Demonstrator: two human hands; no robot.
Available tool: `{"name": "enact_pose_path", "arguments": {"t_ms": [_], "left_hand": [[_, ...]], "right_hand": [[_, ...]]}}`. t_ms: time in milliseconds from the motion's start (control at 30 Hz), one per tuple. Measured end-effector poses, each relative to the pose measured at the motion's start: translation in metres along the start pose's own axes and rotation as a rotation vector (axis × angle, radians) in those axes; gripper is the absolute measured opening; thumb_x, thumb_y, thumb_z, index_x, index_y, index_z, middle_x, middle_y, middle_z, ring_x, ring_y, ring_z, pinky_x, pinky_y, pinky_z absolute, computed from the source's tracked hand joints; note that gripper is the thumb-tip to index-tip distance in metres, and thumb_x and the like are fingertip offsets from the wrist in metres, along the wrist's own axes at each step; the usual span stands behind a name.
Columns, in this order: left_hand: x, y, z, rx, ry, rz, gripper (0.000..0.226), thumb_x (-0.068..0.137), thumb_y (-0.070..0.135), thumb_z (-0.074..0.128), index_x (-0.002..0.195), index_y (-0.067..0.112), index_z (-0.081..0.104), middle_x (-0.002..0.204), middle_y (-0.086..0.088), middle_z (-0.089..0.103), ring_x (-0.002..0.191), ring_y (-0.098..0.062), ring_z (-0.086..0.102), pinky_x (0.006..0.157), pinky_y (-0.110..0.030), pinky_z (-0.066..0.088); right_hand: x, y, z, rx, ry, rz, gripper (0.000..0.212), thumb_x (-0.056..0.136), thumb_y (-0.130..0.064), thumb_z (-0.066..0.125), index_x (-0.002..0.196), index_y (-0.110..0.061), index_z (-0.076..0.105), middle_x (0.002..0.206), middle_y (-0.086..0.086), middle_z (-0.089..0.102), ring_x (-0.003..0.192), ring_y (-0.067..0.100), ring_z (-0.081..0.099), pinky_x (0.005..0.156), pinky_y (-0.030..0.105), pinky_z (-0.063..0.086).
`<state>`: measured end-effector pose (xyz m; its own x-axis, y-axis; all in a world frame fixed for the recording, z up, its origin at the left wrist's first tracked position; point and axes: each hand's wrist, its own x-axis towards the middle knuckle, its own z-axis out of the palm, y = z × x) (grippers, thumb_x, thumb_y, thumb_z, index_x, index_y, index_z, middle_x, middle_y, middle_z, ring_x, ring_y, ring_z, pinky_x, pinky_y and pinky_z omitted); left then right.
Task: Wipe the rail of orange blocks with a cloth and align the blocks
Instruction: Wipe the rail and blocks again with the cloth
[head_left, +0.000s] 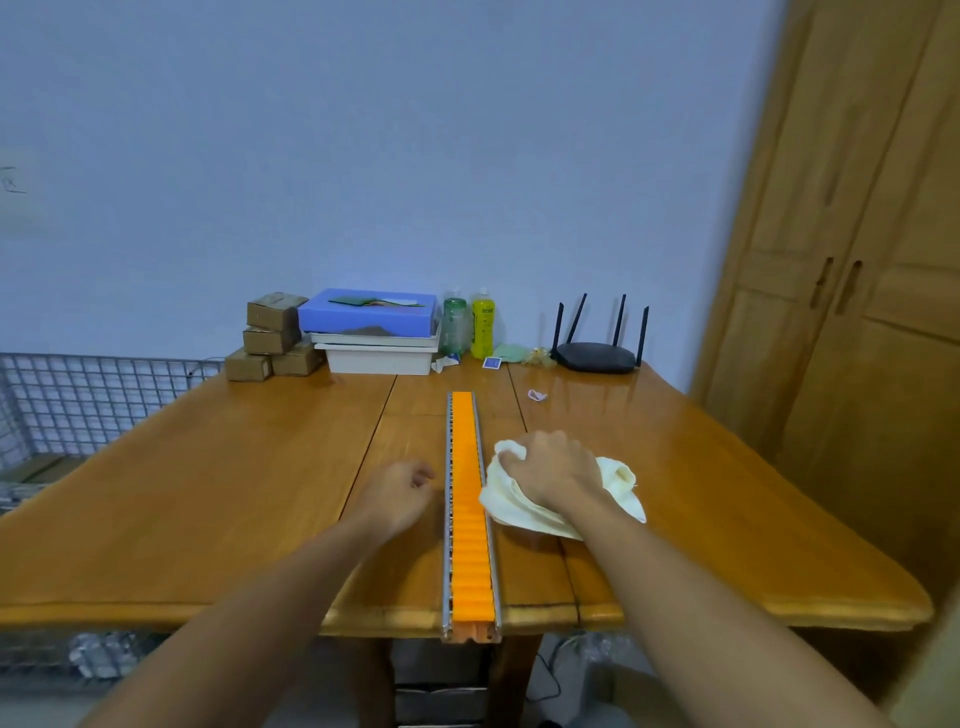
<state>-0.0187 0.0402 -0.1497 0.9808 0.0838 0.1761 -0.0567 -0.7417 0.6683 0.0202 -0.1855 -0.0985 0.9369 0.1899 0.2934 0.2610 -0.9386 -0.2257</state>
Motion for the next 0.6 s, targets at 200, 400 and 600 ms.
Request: {"name": "enact_pose_path", "arguments": {"t_ms": [200, 400, 600], "left_hand": [[0.055, -0.001, 0.013, 0.048, 0.058, -0.01, 0.019, 0.101, 0.023, 0.056, 0.117, 0.025, 0.064, 0.107, 0.004, 0.067, 0.094, -0.008, 0.062, 0.087, -0.035, 0.058], [0.103, -0.001, 0.028, 0.054, 0.073, -0.021, 0.028, 0.102, 0.021, 0.054, 0.13, 0.018, 0.06, 0.121, -0.001, 0.065, 0.104, -0.013, 0.061, 0.082, -0.027, 0.052], [0.149, -0.007, 0.036, 0.074, 0.081, -0.019, 0.031, 0.104, 0.022, 0.052, 0.133, 0.018, 0.06, 0.123, -0.003, 0.064, 0.095, -0.013, 0.063, 0.077, -0.029, 0.056]], "right_hand": [[0.041, 0.018, 0.014, 0.001, 0.022, 0.002, 0.048, 0.099, -0.058, 0.041, 0.13, -0.031, 0.066, 0.109, 0.004, 0.071, 0.096, 0.028, 0.064, 0.072, 0.034, 0.046], [0.081, 0.031, 0.024, 0.01, 0.051, 0.009, 0.046, 0.1, -0.057, 0.039, 0.13, -0.034, 0.065, 0.108, 0.004, 0.072, 0.096, 0.029, 0.065, 0.07, 0.034, 0.045], [0.124, 0.041, 0.037, 0.03, 0.07, 0.014, 0.043, 0.099, -0.057, 0.042, 0.122, -0.031, 0.068, 0.1, 0.001, 0.071, 0.083, 0.023, 0.06, 0.065, 0.031, 0.04]]}}
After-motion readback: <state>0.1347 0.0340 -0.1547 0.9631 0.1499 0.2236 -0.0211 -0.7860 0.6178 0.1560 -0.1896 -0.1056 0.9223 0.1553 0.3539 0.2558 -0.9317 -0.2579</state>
